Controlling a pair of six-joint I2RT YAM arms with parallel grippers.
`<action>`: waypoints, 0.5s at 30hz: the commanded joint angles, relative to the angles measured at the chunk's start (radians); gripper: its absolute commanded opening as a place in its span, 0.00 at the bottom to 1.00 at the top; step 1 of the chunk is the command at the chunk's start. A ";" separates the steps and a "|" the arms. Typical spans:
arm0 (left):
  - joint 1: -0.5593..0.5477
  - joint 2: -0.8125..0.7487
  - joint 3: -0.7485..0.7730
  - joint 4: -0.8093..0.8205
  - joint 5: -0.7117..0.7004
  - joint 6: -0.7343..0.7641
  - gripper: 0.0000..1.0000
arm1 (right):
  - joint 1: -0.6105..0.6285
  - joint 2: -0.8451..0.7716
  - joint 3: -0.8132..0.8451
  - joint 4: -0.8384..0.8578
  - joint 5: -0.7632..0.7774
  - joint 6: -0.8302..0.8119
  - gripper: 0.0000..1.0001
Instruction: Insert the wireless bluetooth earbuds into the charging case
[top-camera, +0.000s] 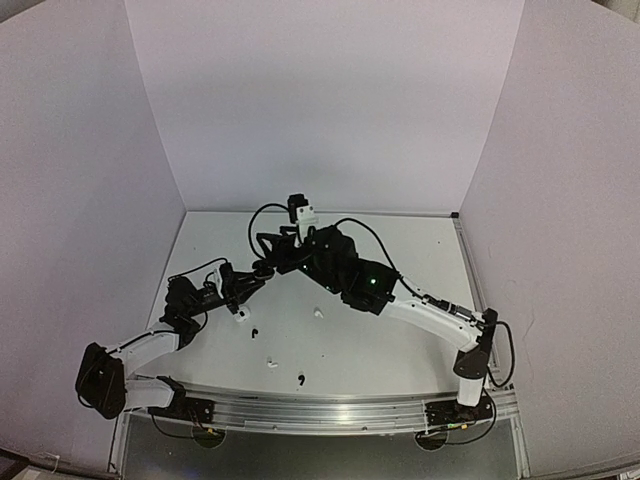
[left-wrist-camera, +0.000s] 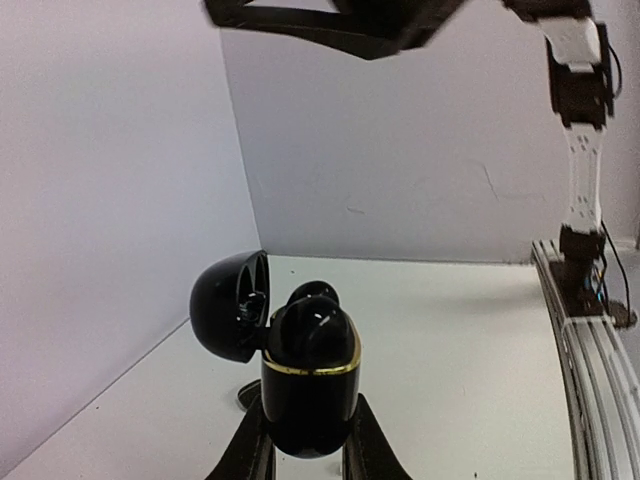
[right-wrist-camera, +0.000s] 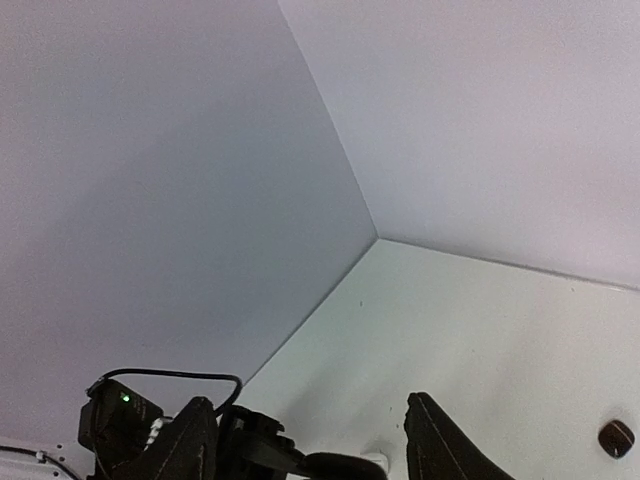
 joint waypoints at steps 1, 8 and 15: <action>-0.001 -0.045 0.029 -0.122 0.144 0.249 0.00 | -0.077 0.056 0.041 -0.229 -0.076 0.257 0.57; -0.001 -0.037 0.038 -0.126 0.155 0.278 0.00 | -0.089 0.160 0.107 -0.308 -0.304 0.293 0.53; -0.001 -0.031 0.064 -0.138 0.082 0.166 0.00 | -0.083 0.121 0.058 -0.314 -0.439 0.258 0.49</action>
